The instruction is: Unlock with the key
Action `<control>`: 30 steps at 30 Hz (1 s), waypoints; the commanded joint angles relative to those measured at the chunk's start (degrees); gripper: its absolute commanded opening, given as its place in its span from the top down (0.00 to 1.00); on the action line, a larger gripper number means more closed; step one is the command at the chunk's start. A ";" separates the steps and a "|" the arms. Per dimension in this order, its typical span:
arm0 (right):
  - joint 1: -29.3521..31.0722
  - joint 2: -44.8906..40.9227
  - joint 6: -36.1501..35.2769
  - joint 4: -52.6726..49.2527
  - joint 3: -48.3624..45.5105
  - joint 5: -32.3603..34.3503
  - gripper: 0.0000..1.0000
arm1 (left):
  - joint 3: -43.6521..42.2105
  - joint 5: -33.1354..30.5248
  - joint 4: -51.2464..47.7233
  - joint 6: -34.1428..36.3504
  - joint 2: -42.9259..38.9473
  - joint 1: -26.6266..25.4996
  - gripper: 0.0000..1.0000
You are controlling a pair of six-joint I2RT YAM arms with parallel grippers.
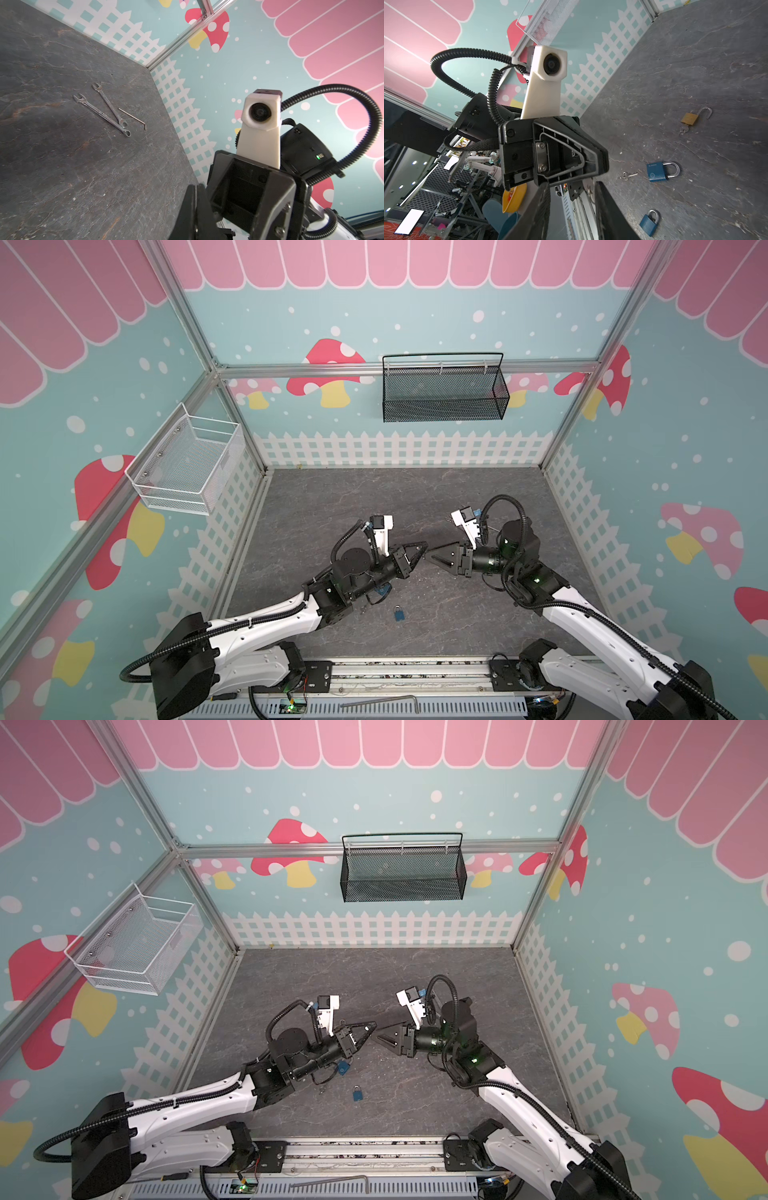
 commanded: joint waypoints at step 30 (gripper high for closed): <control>-2.26 0.63 11.73 18.49 -4.09 -3.57 0.88 | 2.97 7.60 7.77 1.18 1.44 0.39 1.00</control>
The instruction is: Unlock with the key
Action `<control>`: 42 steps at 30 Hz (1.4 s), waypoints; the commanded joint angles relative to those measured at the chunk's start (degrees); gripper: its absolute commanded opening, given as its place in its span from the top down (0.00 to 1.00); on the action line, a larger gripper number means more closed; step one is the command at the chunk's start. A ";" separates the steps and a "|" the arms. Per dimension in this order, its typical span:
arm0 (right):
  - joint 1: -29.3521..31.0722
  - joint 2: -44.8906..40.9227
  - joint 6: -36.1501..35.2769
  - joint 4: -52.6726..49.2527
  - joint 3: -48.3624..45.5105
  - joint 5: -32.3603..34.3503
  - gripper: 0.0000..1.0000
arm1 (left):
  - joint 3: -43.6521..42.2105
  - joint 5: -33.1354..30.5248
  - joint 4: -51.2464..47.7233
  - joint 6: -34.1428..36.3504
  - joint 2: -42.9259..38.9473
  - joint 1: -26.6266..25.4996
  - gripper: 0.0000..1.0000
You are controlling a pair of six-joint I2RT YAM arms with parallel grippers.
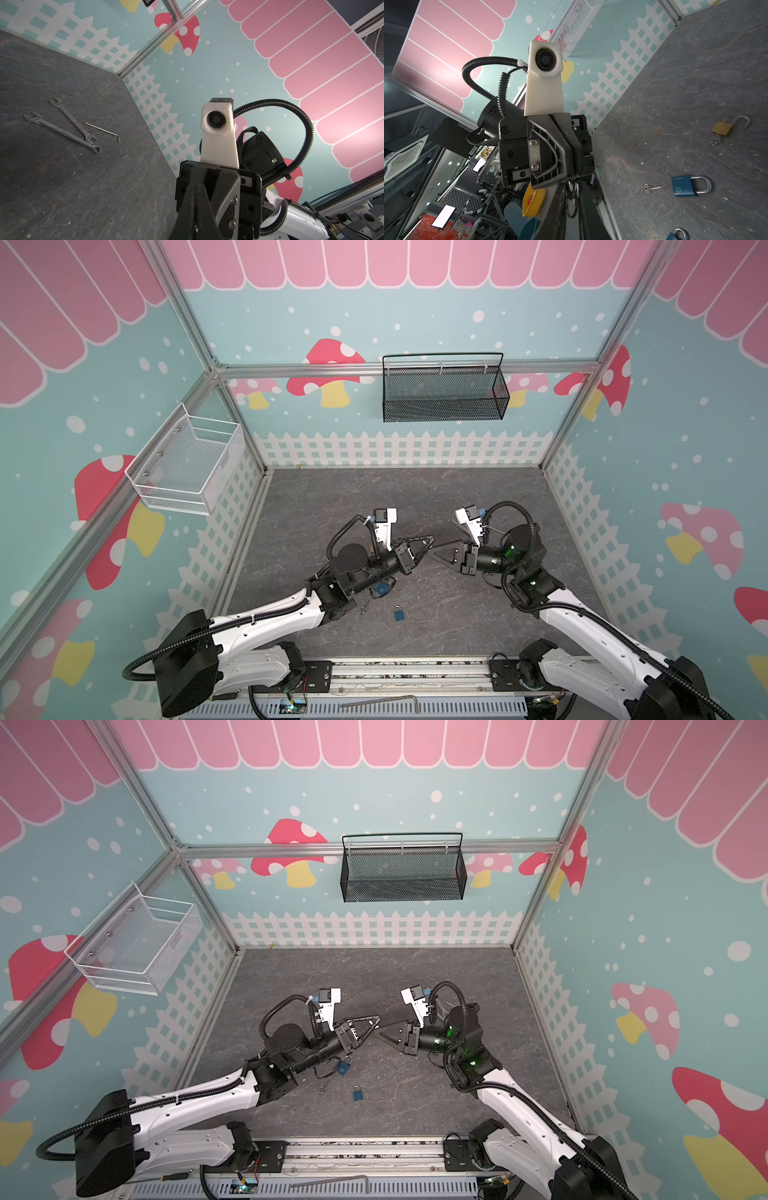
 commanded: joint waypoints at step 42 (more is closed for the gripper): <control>0.36 -0.82 -22.85 -36.19 -2.92 19.77 1.00 | 9.95 -22.60 -60.43 -4.72 -4.80 -8.34 0.41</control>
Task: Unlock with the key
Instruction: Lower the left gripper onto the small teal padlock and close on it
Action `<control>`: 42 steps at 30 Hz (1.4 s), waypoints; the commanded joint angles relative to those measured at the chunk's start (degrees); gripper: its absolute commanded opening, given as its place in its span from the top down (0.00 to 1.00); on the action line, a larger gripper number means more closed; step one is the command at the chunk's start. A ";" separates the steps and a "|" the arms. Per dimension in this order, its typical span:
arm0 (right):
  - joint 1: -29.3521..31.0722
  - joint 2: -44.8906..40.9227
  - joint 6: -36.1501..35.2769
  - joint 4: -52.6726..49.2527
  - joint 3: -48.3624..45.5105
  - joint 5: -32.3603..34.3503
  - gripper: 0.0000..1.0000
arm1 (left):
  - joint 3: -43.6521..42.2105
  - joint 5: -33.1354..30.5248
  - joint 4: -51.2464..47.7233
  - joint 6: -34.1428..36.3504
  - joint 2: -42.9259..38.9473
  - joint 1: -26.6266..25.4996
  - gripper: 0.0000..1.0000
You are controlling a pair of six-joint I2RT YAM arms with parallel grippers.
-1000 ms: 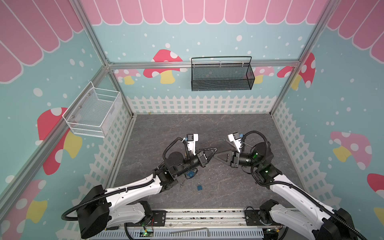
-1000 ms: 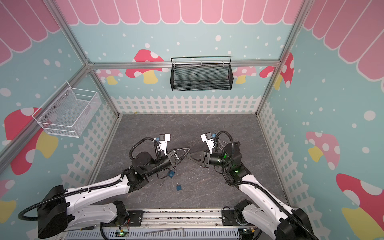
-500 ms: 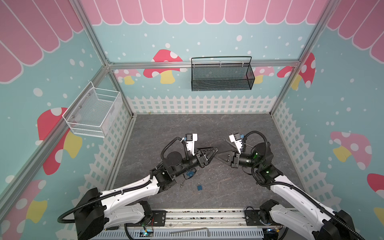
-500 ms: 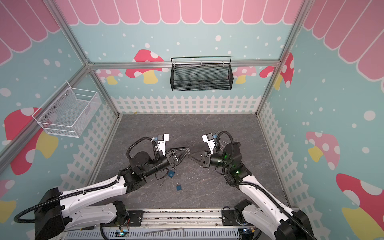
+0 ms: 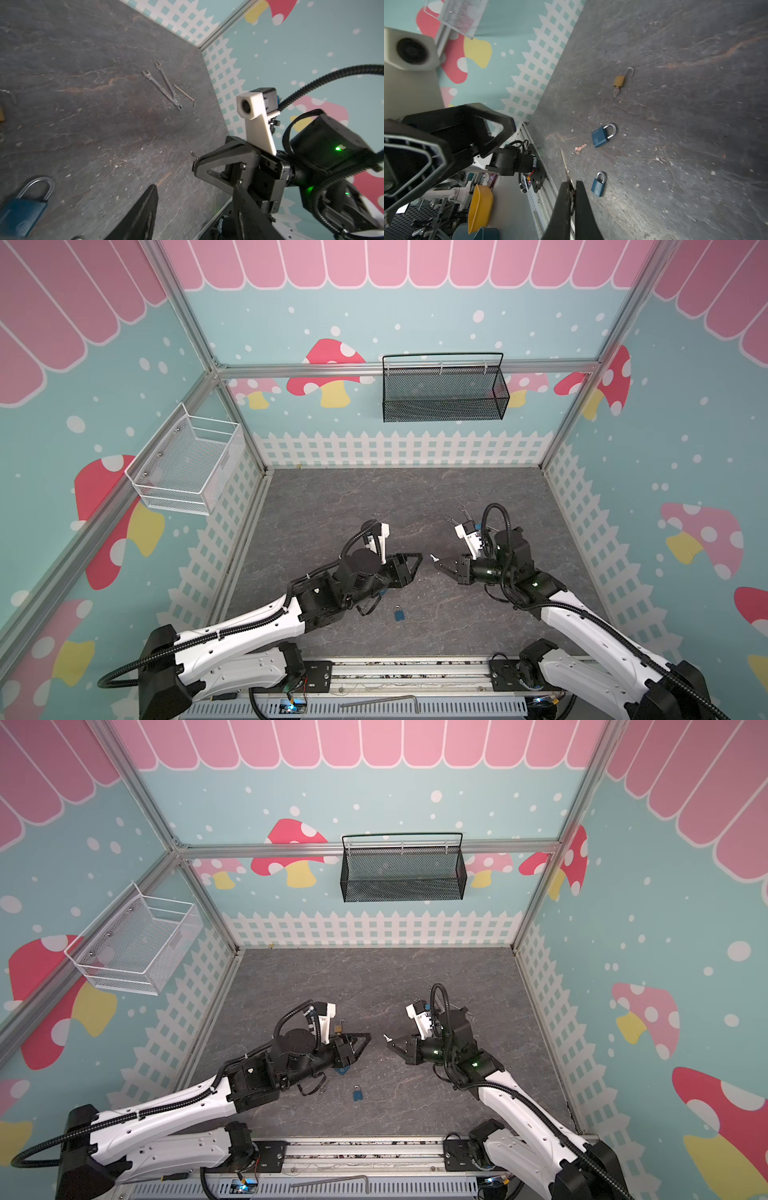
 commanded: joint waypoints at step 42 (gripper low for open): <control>6.26 7.13 -0.89 0.62 -9.53 6.04 1.00 | 7.76 -4.80 -24.70 -20.60 37.71 -8.70 0.60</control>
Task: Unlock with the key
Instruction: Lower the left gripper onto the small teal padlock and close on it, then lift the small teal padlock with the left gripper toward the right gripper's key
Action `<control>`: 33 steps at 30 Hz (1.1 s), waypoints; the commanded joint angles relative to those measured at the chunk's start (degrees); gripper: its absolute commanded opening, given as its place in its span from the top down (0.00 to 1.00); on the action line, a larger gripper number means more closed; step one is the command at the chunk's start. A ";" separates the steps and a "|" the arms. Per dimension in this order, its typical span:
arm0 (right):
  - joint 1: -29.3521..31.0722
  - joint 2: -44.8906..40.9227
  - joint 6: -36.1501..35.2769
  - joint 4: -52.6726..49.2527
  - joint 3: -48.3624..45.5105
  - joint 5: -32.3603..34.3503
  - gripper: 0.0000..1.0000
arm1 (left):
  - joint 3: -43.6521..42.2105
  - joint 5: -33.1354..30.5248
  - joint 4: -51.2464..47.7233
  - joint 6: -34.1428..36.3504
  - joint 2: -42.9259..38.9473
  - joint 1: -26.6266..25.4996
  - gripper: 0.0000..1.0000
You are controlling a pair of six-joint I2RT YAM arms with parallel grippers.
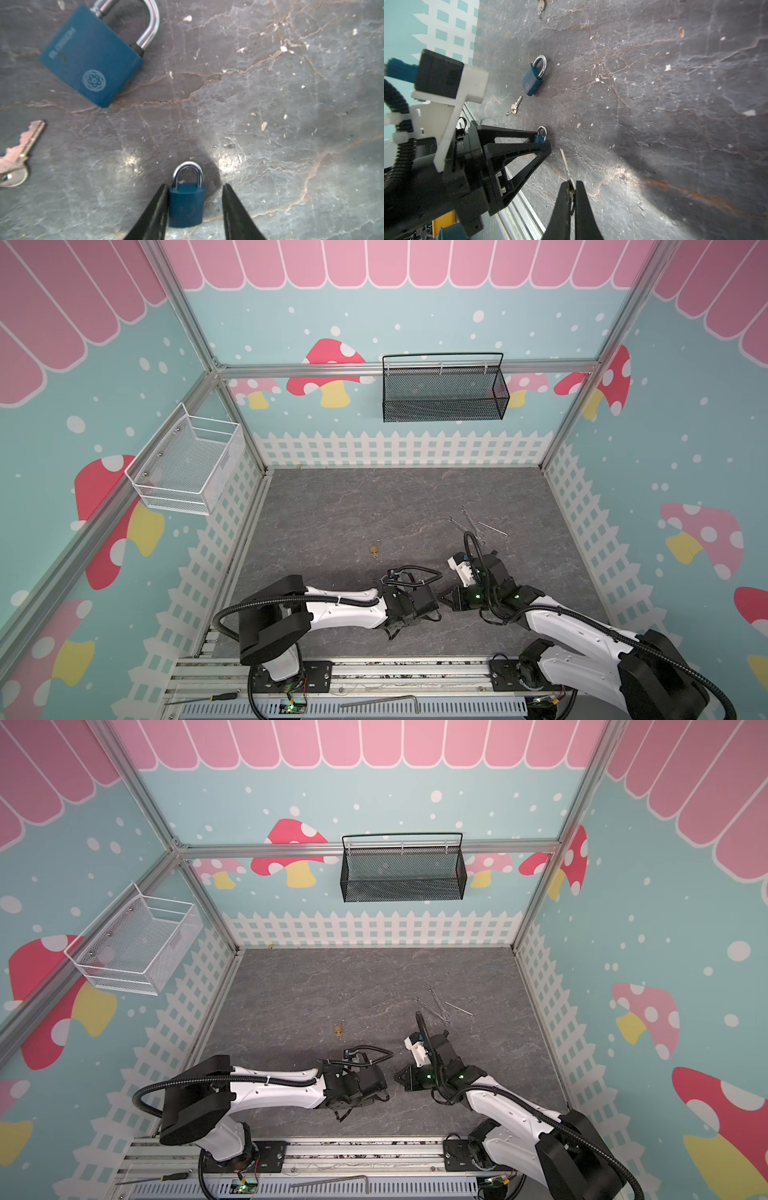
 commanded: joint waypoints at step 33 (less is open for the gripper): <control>0.24 -1.40 -0.49 2.19 1.14 -5.43 1.00 | 4.68 -2.89 -10.56 2.96 9.40 -2.12 0.88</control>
